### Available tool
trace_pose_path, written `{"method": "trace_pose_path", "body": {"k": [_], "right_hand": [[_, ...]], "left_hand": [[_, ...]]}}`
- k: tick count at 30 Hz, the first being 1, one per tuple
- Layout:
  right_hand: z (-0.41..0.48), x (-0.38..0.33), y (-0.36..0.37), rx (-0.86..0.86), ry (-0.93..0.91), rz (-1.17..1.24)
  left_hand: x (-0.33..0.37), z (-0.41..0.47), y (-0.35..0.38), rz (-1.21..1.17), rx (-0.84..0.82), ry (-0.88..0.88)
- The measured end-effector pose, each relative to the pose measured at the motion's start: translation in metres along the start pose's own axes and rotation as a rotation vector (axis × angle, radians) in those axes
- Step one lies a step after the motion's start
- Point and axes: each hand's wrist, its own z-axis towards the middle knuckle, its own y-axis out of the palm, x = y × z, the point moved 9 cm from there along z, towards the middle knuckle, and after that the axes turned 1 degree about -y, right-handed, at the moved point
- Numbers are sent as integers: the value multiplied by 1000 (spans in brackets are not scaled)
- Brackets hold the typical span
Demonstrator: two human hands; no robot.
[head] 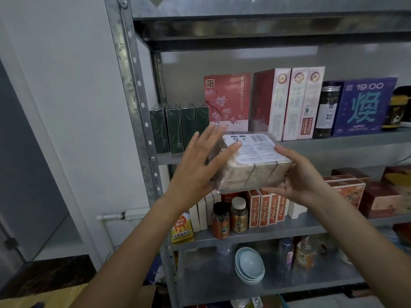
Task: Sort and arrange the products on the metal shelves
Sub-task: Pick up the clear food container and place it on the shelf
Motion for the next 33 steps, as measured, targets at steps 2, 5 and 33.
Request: {"method": "trace_pose_path", "body": {"k": [2,5,33], "right_hand": [[1,0,3,-46,14,-30],[1,-6,8,-147,-4,-9],[47,-15,9,44,2,27]], "left_hand": [[5,3,-5,23,62,67],[-5,2,-11,-65,106,-61],[-62,-5,69,-740,-261,-1031]]}}
